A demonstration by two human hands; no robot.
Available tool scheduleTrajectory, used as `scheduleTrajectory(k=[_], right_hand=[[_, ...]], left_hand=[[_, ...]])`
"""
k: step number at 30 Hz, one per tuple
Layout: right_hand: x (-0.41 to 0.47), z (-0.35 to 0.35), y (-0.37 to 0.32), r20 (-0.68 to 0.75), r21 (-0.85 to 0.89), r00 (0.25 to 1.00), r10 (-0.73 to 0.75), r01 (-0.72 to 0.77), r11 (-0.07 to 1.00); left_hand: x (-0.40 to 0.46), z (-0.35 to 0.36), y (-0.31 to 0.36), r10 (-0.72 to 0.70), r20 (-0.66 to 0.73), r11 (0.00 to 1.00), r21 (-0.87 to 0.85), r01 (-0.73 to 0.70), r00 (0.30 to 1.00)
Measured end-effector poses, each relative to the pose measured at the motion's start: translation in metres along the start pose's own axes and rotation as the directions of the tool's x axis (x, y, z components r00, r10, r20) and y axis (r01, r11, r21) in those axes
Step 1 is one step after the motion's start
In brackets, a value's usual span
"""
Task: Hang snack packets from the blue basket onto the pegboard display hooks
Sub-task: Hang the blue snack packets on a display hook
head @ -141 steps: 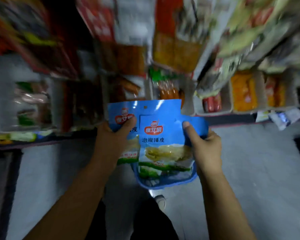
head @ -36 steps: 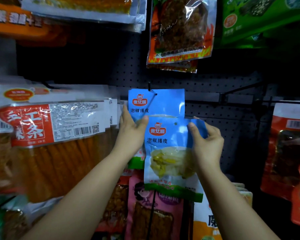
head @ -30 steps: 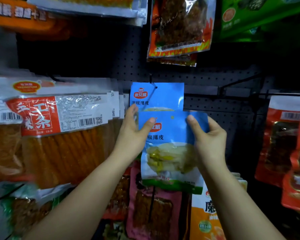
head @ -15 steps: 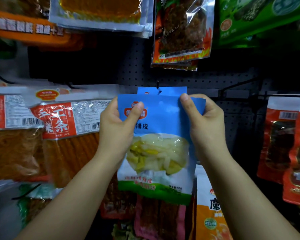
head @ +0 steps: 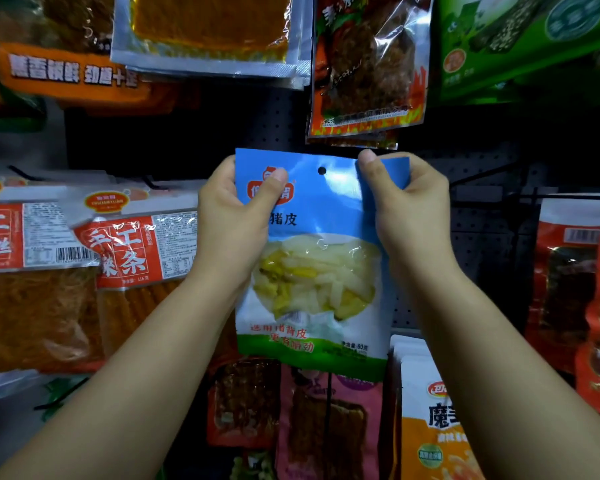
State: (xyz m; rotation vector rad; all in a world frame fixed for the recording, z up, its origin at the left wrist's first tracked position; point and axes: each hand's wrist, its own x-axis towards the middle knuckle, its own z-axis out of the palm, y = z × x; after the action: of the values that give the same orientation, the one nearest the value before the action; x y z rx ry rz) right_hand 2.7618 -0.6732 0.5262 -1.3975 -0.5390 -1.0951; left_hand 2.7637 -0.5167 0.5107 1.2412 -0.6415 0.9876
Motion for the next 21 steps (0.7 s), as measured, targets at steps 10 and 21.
scheduleTrajectory(k=[10, 21], right_hand=[[-0.012, -0.004, 0.034, 0.048, -0.021, 0.990, 0.131, -0.130, 0.991], [-0.044, -0.021, 0.077, 0.218, -0.193, 0.976, -0.019, 0.062, 0.979]], left_hand=[[-0.002, 0.006, -0.030, -0.105, -0.017, 0.984, 0.140, 0.106, 0.994], [-0.036, -0.001, -0.067, 0.028, 0.160, 0.858, 0.502, -0.106, 0.987]])
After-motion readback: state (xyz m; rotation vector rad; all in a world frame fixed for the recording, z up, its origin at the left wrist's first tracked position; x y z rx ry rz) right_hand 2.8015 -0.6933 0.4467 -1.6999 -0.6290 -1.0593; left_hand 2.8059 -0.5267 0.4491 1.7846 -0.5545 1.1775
